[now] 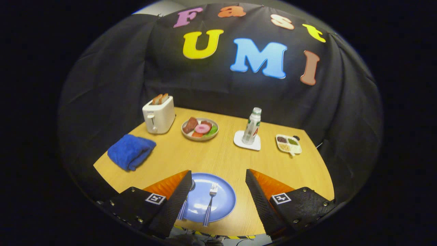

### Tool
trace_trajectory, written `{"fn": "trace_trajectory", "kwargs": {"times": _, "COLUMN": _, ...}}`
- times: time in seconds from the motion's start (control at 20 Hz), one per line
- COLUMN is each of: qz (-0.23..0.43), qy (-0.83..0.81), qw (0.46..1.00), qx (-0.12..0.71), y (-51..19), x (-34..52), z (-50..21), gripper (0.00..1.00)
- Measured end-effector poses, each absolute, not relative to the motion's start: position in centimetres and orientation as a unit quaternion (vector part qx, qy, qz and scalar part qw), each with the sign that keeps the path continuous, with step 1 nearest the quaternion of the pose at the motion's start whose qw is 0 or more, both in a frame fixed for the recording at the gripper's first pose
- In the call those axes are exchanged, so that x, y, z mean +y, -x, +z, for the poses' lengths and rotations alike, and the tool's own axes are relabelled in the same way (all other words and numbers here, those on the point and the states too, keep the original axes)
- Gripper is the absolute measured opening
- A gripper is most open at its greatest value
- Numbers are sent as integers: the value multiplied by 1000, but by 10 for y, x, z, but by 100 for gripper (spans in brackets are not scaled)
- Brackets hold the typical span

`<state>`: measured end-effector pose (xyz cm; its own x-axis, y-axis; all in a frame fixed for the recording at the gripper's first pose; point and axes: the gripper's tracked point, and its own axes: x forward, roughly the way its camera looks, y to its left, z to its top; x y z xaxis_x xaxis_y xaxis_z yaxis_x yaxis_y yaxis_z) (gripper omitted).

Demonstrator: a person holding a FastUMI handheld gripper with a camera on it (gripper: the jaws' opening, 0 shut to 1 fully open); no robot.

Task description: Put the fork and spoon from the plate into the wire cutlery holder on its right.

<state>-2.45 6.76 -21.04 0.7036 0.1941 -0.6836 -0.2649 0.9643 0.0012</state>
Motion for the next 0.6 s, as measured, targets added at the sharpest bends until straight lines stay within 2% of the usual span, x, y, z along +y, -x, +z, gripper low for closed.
{"fn": "trace_trajectory", "kwargs": {"times": 0.15, "qz": 133, "qy": 60, "qw": 899, "qx": 414, "y": 35, "x": 71, "z": -238, "gripper": 96}}
{"fn": "trace_trajectory", "kwargs": {"times": 0.6, "qz": 131, "qy": 61, "qw": 866, "qx": 479, "y": 51, "x": 70, "z": -286, "gripper": 96}}
